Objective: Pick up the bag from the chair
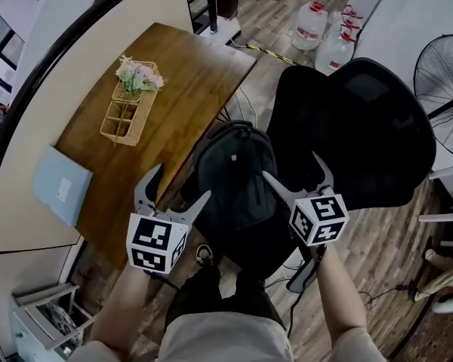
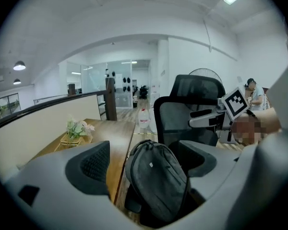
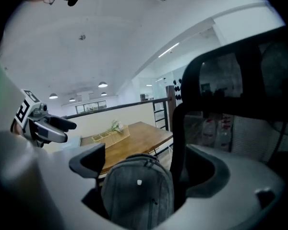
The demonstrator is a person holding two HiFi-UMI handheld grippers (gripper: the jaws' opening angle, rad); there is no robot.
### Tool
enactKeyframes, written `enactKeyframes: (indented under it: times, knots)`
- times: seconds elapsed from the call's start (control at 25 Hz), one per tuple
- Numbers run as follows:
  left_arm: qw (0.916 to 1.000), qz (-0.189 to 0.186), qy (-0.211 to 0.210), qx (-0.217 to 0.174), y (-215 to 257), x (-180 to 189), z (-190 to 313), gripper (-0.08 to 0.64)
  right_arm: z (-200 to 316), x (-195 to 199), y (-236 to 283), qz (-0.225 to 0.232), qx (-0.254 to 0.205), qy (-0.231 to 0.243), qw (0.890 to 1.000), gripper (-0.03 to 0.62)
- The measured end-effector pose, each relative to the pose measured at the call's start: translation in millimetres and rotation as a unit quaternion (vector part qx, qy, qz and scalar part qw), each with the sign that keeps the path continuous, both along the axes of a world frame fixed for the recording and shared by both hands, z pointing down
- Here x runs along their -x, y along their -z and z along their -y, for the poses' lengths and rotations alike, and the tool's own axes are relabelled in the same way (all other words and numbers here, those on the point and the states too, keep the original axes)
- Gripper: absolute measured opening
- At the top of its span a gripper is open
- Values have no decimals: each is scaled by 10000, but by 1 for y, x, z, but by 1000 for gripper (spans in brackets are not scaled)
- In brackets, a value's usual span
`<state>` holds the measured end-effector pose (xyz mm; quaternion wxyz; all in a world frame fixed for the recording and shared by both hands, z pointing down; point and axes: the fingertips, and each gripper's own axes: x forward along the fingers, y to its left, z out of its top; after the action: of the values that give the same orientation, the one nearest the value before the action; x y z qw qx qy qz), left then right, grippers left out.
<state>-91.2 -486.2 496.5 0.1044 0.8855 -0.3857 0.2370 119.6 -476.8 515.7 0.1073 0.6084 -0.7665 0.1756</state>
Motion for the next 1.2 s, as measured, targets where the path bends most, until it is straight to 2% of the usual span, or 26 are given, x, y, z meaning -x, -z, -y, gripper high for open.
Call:
enactKeyframes:
  times: [0.2, 0.44, 0.72, 0.84, 0.92, 0.96, 1.04, 1.2]
  knots:
    - [9994, 154, 49, 317, -70, -5, 19, 440, 21, -8, -77, 365, 297, -114, 9988, 512]
    - [9962, 382, 6, 785, -157, -8, 35, 440, 45, -14, -161, 111, 780, -99, 9968, 511]
    - [9908, 209, 285, 1309, -240, -8, 41, 439, 56, -17, -252, 215, 1357, -158, 9904, 509]
    - [9860, 165, 297, 1633, -271, -8, 40, 439, 63, -16, -279, 142, 1523, -156, 9881, 505]
    - [9845, 128, 495, 1679, -283, -6, 44, 437, 66, -17, -290, 111, 1583, -177, 9872, 497]
    - [9835, 127, 637, 1686, -289, -4, 46, 416, 67, -18, -294, 100, 1608, -212, 9867, 488]
    - [9812, 137, 862, 1721, -298, -2, 49, 301, 68, -20, -303, 49, 1681, -285, 9854, 454]
    - [9810, 83, 976, 1675, -301, -3, 49, 205, 69, -18, -311, -30, 1823, -304, 9828, 407]
